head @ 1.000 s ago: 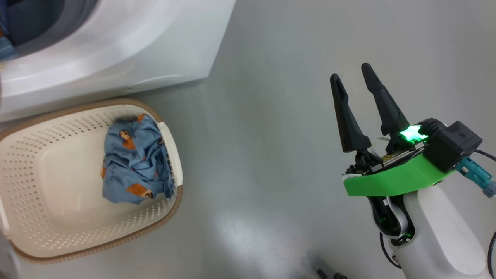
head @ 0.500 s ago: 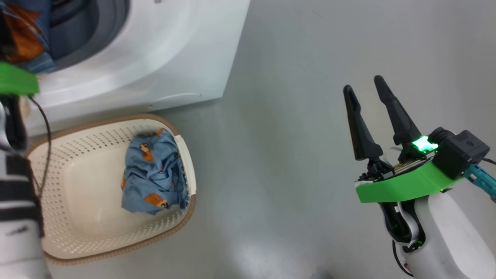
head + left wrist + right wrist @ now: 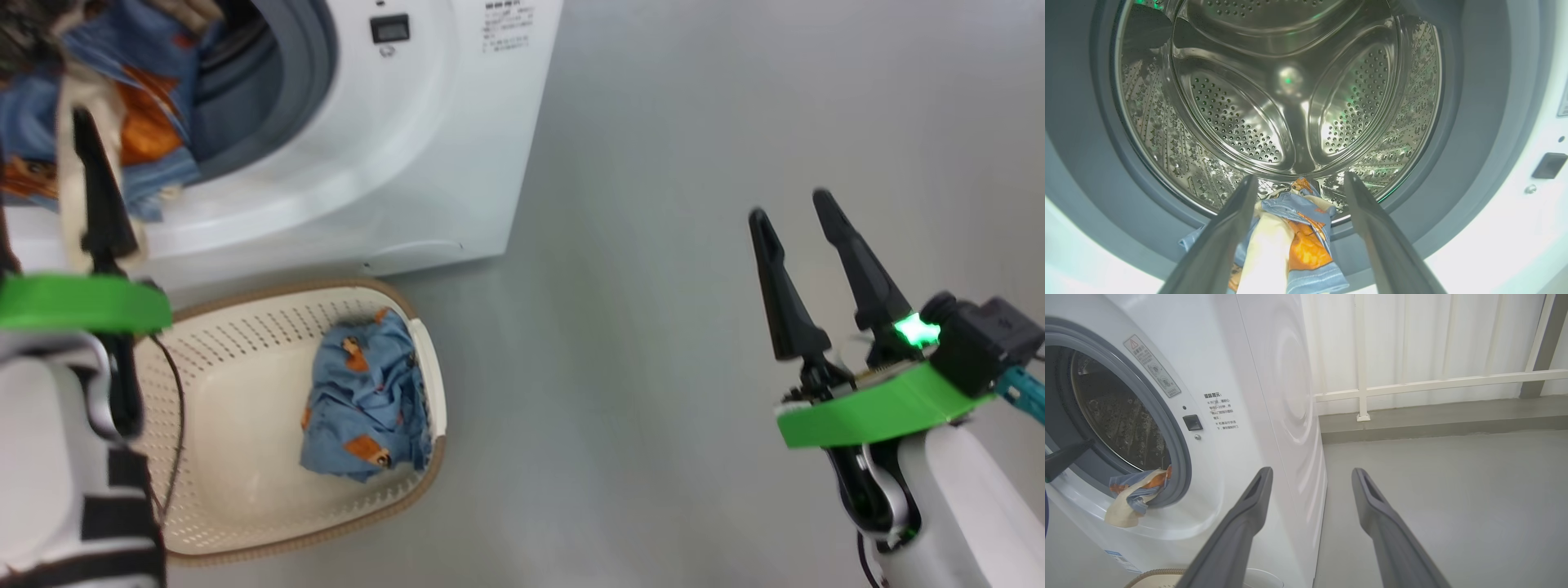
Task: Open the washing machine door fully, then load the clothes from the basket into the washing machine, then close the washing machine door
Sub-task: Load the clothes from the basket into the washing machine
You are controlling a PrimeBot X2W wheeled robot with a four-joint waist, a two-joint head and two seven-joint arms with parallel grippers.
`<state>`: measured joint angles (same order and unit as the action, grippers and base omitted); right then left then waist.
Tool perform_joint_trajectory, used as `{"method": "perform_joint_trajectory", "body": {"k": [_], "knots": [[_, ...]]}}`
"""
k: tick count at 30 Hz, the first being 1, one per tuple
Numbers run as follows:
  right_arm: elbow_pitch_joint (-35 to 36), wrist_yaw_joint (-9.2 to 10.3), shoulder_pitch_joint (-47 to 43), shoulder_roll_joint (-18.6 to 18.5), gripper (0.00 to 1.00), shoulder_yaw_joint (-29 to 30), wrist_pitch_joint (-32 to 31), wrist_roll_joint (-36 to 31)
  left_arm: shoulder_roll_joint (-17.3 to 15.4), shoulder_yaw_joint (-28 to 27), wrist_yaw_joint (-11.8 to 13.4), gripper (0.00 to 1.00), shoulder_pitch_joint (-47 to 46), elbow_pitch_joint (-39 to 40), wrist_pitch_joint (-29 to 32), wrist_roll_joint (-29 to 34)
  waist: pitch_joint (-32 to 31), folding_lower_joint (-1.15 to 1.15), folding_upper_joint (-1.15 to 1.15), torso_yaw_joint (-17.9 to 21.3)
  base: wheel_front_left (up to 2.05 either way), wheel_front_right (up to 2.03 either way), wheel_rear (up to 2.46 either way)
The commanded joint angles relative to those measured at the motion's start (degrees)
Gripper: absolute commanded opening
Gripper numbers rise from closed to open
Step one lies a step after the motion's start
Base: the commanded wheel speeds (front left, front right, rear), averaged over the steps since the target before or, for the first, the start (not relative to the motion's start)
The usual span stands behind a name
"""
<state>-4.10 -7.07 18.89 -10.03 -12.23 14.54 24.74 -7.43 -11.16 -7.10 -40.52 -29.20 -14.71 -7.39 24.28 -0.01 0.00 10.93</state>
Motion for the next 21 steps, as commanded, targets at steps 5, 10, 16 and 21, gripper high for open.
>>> {"method": "perform_joint_trajectory", "body": {"k": [5, 10, 16, 21], "knots": [[0.7, -0.42, -4.0, -1.7, 1.0, -0.1, 0.5, 0.1, -0.1, -1.7, -0.3, 1.0, 6.0, 3.4, -0.3, 0.4, -5.0, 0.01, 0.0, -2.1, 0.0, 0.0, 0.0], [0.4, -0.42, -6.3, -2.4, 1.0, 0.5, 0.5, 0.3, 1.3, -2.0, -0.3, 1.0, 10.9, 5.6, -0.3, 0.5, -8.0, 0.01, 0.0, -3.3, 0.0, 0.0, 0.0], [0.3, -0.42, -9.0, -3.0, 1.0, 1.1, 0.5, 0.5, 2.7, -1.2, -0.4, 1.0, 17.2, 8.1, -0.3, 1.5, -10.8, 0.01, 0.0, -4.4, 0.0, 0.0, 0.0], [0.3, -0.42, -10.8, -3.3, 1.0, 1.8, 0.5, 0.5, 3.4, -0.3, -0.4, 1.0, 21.5, 10.1, -0.3, 1.9, -12.2, 0.01, 0.0, -5.2, 0.0, 0.0, 0.0]]}}
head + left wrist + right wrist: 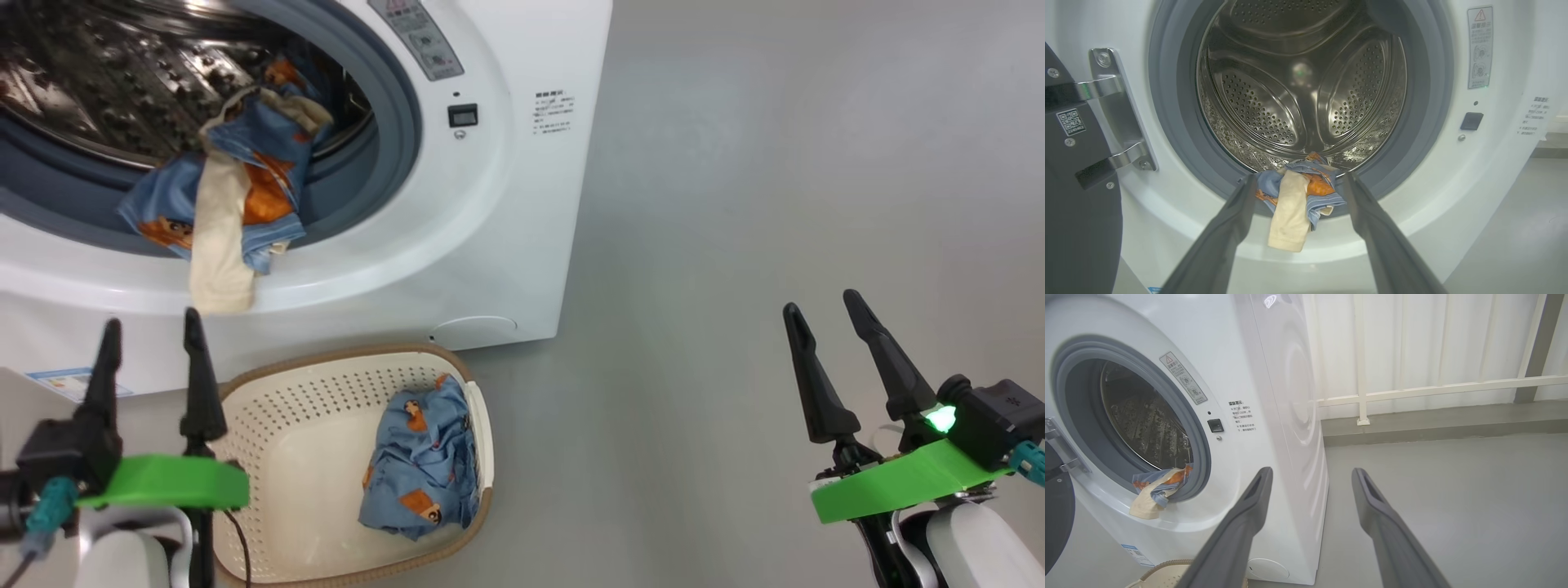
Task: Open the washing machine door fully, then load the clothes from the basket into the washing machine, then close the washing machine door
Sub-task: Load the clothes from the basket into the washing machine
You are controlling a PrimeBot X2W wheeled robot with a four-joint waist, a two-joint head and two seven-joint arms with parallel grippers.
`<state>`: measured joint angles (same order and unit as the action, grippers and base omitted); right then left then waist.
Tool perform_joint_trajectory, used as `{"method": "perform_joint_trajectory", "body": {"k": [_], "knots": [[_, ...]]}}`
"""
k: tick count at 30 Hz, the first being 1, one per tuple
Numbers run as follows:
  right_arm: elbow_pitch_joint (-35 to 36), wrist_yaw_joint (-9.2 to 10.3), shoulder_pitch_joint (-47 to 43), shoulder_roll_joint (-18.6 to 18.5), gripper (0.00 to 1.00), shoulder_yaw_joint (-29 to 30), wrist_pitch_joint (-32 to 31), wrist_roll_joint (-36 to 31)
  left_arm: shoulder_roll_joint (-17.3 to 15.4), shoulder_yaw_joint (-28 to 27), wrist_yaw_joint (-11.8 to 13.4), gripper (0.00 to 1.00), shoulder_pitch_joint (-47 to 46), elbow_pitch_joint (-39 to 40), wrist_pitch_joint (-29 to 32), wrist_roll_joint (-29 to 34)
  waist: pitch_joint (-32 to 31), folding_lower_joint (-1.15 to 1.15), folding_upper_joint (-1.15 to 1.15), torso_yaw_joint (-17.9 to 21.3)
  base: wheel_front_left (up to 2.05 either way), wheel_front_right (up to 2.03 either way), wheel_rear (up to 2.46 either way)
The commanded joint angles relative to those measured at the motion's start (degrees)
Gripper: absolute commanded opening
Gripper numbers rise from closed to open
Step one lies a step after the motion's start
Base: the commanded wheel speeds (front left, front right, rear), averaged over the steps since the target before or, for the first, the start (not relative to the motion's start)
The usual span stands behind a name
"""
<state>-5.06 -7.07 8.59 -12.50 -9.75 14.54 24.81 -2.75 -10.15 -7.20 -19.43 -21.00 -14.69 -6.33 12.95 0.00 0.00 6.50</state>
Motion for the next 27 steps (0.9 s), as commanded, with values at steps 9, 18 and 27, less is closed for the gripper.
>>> {"method": "perform_joint_trajectory", "body": {"k": [9, 18, 27], "knots": [[1.0, -0.42, -3.3, -1.3, 1.0, 0.1, 0.5, 0.5, -0.4, -1.3, -0.2, 1.0, 8.0, 6.0, -0.3, 0.2, -3.4, 0.0, 0.0, -1.5, 0.0, 0.0, 0.0], [0.9, -0.42, -5.6, -1.5, 1.0, 0.4, 0.5, 0.6, -0.2, -1.2, 0.3, 1.0, 14.5, 10.2, -0.3, -0.3, -5.7, 0.0, 0.0, -2.1, 0.0, 0.0, 0.0], [0.9, -0.42, -6.7, -1.8, 1.0, 0.7, 0.5, 0.6, -0.1, -0.8, 1.0, 1.0, 18.4, 13.1, -0.3, -0.3, -6.7, 0.0, 0.0, -2.4, 0.0, 0.0, 0.0]]}}
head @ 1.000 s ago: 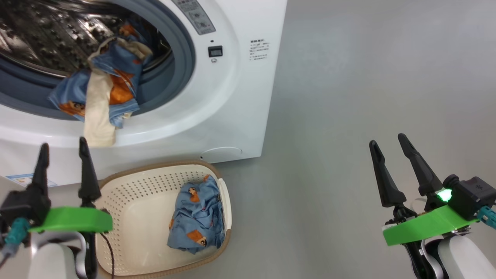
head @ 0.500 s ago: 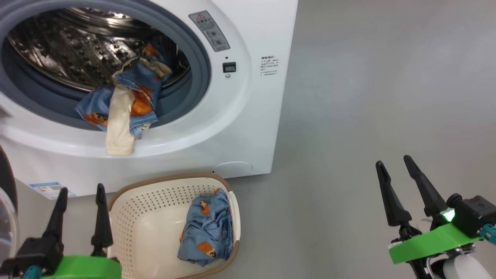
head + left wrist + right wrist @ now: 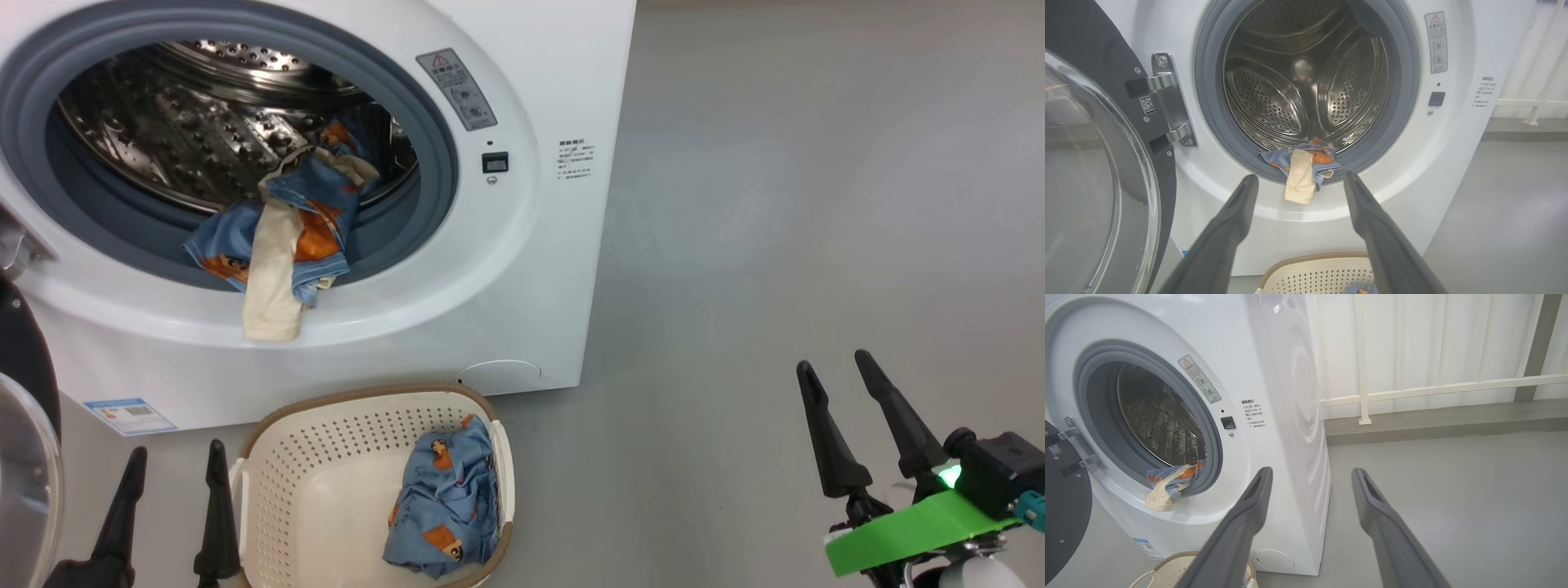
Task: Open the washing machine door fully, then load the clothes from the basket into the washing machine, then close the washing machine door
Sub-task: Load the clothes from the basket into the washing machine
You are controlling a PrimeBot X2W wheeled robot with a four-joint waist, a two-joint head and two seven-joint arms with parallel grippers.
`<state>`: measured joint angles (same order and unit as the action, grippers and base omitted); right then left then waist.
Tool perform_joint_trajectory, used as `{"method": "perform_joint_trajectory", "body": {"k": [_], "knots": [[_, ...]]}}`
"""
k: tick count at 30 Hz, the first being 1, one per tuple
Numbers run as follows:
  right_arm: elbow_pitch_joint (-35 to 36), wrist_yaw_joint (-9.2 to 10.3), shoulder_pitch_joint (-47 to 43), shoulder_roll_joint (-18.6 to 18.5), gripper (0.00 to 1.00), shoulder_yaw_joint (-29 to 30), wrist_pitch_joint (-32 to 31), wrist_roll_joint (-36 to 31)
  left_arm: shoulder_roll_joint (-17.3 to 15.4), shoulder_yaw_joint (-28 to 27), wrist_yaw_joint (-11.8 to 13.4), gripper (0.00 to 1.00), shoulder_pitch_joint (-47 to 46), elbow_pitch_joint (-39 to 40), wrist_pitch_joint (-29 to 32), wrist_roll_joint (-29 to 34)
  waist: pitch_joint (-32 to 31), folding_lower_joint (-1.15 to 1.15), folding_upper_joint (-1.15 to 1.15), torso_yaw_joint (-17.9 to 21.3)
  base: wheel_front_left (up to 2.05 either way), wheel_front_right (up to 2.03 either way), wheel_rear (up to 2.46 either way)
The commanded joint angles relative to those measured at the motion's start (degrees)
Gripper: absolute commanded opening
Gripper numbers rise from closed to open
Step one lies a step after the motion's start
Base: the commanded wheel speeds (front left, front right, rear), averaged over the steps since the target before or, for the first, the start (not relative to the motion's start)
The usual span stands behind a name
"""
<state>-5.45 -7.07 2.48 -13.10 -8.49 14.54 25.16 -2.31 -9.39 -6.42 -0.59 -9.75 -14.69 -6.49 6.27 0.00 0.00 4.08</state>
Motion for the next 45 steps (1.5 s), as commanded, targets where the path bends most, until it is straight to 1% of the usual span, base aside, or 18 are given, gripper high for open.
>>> {"method": "perform_joint_trajectory", "body": {"k": [1, 15, 22, 26, 35, 40, 41, 45], "knots": [[1.3, -0.42, -0.8, -1.3, 1.0, -0.5, 0.5, 0.3, -0.6, -1.4, 0.6, 1.0, 0.1, 2.1, -0.3, -0.5, -0.2, 0.0, 0.0, -0.1, 0.0, 0.0, 0.0], [1.8, -0.42, -1.4, -1.5, 1.0, -0.6, 0.5, 0.2, -0.6, -0.8, 1.2, 1.0, 0.9, 2.5, -0.3, -1.3, -0.3, 0.0, 0.0, -0.2, 0.0, 0.0, 0.0], [2.4, -0.42, 0.3, -1.1, 1.0, -0.6, 0.5, 0.0, -0.6, -0.9, 0.7, 1.0, -3.4, -0.7, -0.3, -1.8, 3.4, 0.0, 0.0, -0.1, 0.0, 0.0, 0.0], [2.6, -0.42, 2.3, -0.4, 1.0, -0.9, 0.5, -0.1, -1.6, -1.3, 0.2, 1.0, -8.0, -4.3, -0.3, -1.3, 6.5, 0.0, 0.0, 0.5, 0.0, 0.0, 0.0], [2.3, -0.42, 6.4, 1.8, 1.0, -2.5, 0.5, -0.3, -6.3, -2.6, -0.4, 1.0, -20.4, -16.5, -0.3, -0.5, 12.0, 0.0, 0.0, 3.4, 0.0, 0.0, 0.0], [2.3, -0.42, 8.5, 2.8, 1.0, -3.2, 0.5, -0.2, -8.7, -2.4, -0.6, 1.0, -26.8, -23.7, -0.3, -0.2, 14.8, 0.0, 0.0, 5.2, 0.0, 0.0, 0.0], [2.3, -0.42, 8.5, 2.8, 1.0, -3.2, 0.5, -0.2, -8.7, -2.4, -0.6, 1.0, -26.8, -23.7, -0.3, -0.2, 14.8, 0.0, 0.0, 5.2, 0.0, 0.0, 0.0], [2.4, -0.42, 10.2, 3.5, 1.0, -3.9, 0.5, -0.2, -10.5, -1.8, -0.8, 1.0, -31.5, -28.8, -0.3, -0.1, 17.1, 0.0, 0.0, 6.6, 0.0, 0.0, 0.0]]}}
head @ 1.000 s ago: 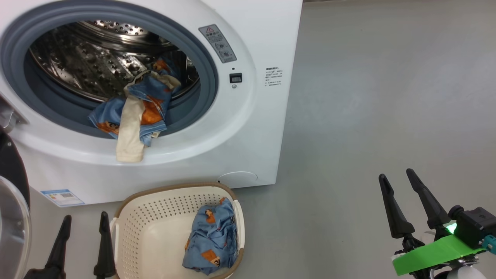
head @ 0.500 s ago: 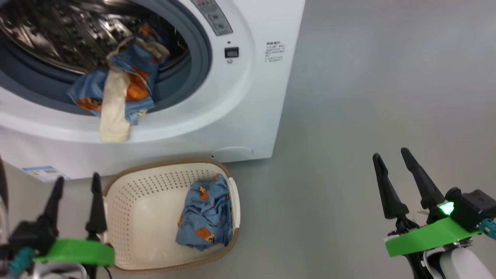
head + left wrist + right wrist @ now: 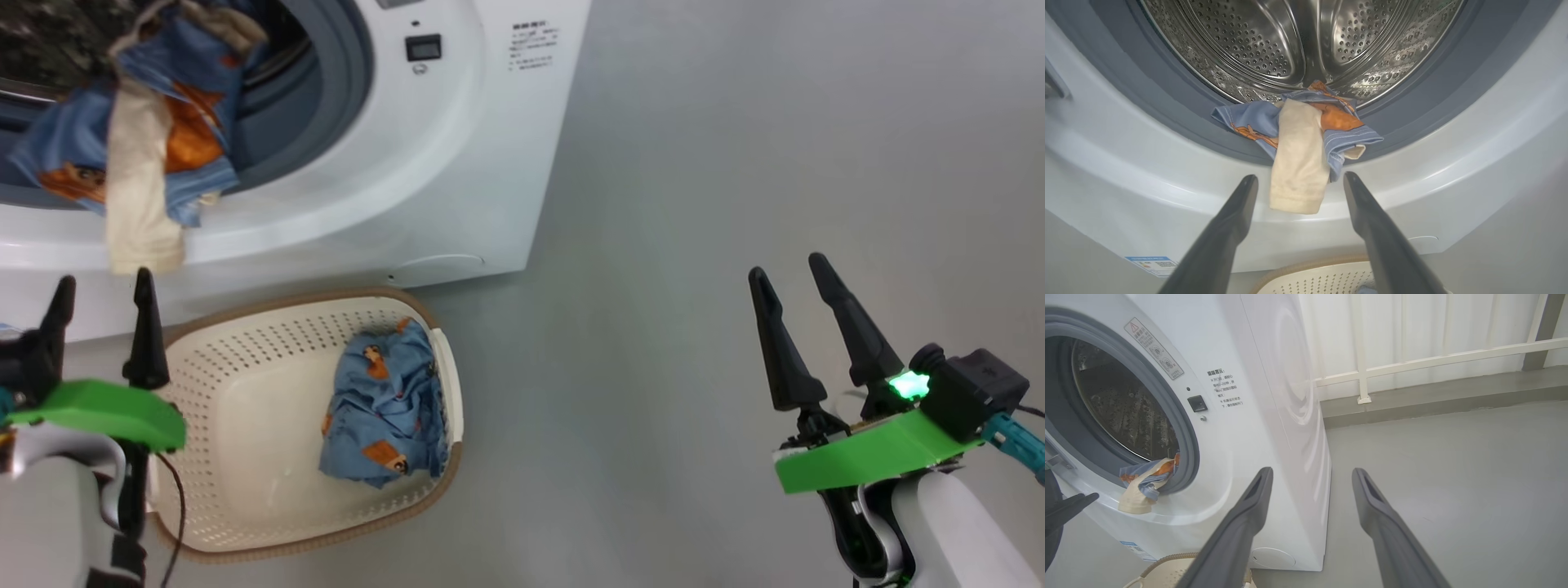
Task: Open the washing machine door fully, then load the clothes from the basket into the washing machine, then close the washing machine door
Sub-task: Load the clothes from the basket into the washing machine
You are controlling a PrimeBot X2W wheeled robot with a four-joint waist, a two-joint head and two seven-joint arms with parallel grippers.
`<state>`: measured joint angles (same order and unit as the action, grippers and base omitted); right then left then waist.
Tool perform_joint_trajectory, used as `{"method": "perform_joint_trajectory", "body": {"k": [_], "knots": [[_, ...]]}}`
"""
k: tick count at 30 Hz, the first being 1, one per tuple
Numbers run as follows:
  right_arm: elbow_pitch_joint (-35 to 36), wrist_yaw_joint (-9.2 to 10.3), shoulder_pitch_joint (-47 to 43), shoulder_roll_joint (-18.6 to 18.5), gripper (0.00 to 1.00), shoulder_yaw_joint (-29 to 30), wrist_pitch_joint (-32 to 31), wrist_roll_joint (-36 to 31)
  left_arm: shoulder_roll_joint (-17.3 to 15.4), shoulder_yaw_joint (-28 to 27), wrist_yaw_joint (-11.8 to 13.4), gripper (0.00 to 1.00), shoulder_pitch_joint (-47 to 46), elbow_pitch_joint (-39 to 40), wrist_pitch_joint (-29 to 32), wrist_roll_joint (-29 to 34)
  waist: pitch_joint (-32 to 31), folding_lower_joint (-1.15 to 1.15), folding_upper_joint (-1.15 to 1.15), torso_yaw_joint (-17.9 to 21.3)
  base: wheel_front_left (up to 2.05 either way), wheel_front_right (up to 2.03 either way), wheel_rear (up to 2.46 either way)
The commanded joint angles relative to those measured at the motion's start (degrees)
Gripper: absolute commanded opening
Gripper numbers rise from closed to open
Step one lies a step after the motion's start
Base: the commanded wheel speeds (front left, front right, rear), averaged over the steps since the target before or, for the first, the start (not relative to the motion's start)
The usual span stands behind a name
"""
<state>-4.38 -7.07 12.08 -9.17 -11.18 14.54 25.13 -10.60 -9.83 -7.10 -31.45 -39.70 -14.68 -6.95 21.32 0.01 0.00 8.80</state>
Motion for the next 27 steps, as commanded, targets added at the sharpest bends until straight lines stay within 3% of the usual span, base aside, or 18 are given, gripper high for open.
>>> {"method": "perform_joint_trajectory", "body": {"k": [1, 12, 25, 26, 27], "knots": [[1.4, -0.42, 1.0, -0.3, 1.0, -1.4, 0.5, -0.2, -2.6, -1.2, -0.1, 1.0, -1.7, -0.1, -0.3, 0.5, 2.6, -0.01, 0.0, 2.2, 0.0, 0.0, 0.0], [1.6, -0.42, 4.5, 1.0, 1.0, -3.1, 0.5, -0.2, -7.2, -0.4, -0.2, 1.0, -11.1, -10.6, -0.3, 1.6, 7.6, -0.01, 0.0, 6.0, 0.0, 0.0, 0.0], [1.7, -0.42, 5.6, 2.0, 1.0, -3.9, 0.5, -0.2, -9.9, -0.2, 0.9, 1.0, -17.1, -14.5, -0.3, 2.3, 9.4, -0.01, 0.0, 8.7, 0.0, 0.0, 0.0], [1.8, -0.42, 5.6, 2.0, 1.0, -3.9, 0.5, -0.2, -10.0, -0.3, 0.9, 0.98, -17.3, -14.7, -0.3, 2.2, 9.4, -0.01, 0.0, 8.8, 0.0, 0.0, 0.0], [1.8, -0.42, 5.6, 2.1, 1.0, -3.9, 0.5, -0.2, -10.2, -0.3, 0.9, 0.54, -17.4, -14.8, -0.3, 2.2, 9.4, -0.01, 0.0, 8.9, 0.0, 0.0, 0.0]]}}
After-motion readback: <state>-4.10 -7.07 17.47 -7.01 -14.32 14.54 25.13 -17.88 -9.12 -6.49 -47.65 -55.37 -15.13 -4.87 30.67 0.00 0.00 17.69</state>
